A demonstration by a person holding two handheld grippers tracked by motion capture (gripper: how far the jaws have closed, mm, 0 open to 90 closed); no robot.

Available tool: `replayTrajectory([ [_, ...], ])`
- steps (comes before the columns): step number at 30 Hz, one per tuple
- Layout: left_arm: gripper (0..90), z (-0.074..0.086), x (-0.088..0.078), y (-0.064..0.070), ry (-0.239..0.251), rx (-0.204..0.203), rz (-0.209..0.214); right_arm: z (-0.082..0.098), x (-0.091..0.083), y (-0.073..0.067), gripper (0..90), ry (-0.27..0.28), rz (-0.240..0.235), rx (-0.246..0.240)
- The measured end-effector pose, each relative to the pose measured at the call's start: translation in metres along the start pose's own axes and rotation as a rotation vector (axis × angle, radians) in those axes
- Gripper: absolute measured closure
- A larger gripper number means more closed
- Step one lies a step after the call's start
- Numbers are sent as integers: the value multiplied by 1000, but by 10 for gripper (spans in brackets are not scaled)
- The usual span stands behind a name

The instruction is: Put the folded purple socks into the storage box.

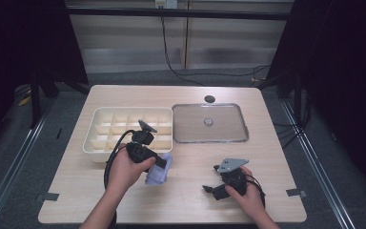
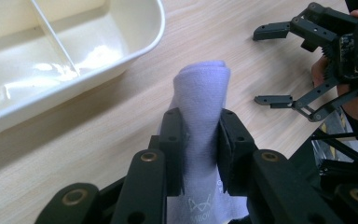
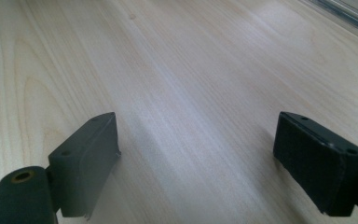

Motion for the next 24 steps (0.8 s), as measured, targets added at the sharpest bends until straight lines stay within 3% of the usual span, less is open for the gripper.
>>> replayTrajectory([
  [10,741,-8,-10,-1,-7,1,-2,0,0,0,135,-1,0,2],
  [17,741,-16,-17,1,4,-6,18,0,0,0,135,1,1,3],
  [24,740,-26,-28,2,6,7,4,0,0,0,134,4,3,-3],
])
Point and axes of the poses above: each handheld gripper's, and its own axes: x roughly forward along the jaws, z roughly out of its underside, y roughly to its right, the point moved 3 cm from there along x, roughly forward along the jaws, and after that the axes turned 4 degrees about -z, right-handed, at the moved point
